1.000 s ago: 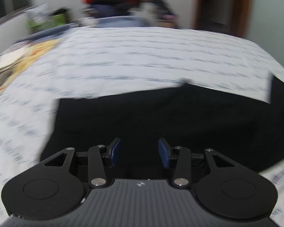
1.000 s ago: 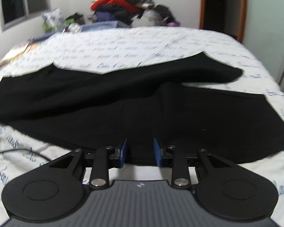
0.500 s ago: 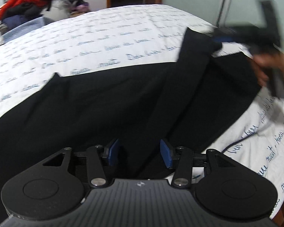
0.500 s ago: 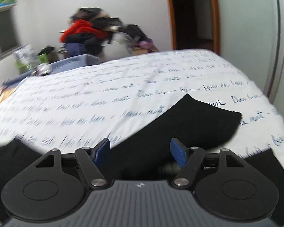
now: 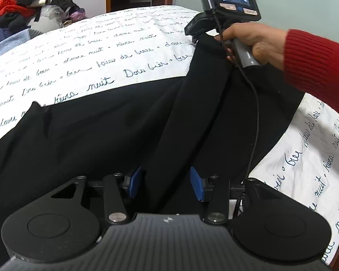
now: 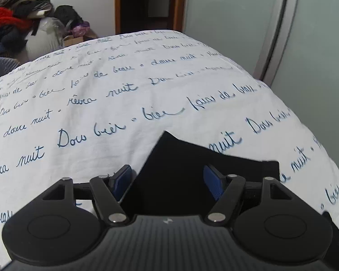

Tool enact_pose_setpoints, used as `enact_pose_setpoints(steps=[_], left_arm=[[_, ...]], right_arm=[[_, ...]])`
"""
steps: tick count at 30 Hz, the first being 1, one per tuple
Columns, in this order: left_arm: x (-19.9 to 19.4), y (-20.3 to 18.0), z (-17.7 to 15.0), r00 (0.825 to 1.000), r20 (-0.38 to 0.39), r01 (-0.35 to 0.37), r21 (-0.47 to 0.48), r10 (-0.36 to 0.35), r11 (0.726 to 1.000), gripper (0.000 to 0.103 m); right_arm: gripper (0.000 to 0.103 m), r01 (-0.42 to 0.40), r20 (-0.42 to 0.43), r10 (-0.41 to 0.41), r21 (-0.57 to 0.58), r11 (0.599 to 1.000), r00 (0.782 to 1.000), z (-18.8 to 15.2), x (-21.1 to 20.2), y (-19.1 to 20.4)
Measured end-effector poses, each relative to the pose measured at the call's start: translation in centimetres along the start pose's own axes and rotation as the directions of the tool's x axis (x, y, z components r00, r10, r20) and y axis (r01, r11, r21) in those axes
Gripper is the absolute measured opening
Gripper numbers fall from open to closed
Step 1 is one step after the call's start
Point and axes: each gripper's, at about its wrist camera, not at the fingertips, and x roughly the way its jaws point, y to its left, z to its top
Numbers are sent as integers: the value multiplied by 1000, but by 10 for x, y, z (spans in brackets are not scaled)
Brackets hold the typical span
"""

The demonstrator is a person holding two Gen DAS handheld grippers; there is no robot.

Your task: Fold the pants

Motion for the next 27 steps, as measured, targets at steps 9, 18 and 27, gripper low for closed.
enact_pose_setpoints(steps=[9, 18, 27], left_arm=[[9, -7, 13, 1000, 11, 10, 37, -10, 999, 47], [18, -23, 20, 999, 37, -29, 101, 26, 995, 47], [29, -42, 22, 994, 63, -93, 170, 84, 981, 47]], right_arm=[[6, -192, 74, 182, 163, 968, 980, -2, -29, -47], [5, -343, 189, 296, 314, 885, 936, -40, -86, -130], [5, -394, 198, 341, 458, 797, 919, -94, -105, -199]])
